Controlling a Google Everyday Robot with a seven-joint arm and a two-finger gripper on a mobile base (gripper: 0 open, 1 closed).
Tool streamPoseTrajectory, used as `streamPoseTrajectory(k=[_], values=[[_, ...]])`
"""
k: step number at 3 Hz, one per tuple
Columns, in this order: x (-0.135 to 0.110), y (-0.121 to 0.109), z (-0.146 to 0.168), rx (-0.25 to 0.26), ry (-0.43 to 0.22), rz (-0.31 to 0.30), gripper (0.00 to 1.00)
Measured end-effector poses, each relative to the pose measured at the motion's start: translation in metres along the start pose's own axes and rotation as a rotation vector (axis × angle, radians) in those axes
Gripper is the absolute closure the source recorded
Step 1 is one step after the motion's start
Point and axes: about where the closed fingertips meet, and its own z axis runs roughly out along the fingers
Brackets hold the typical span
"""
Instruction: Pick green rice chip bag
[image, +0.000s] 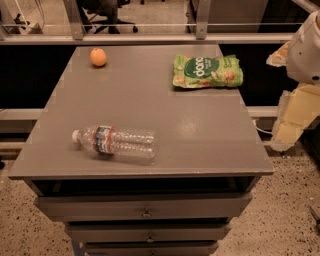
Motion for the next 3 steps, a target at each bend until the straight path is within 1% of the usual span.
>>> streamPoseTrajectory(k=[1, 2, 3], values=[[0.000, 0.000, 0.000, 0.000, 0.000, 0.000, 0.00], [-0.007, -0.020, 0.005, 0.043, -0.042, -0.022, 0.00], [-0.024, -0.067, 0.023, 0.129, -0.148, -0.046, 0.00]])
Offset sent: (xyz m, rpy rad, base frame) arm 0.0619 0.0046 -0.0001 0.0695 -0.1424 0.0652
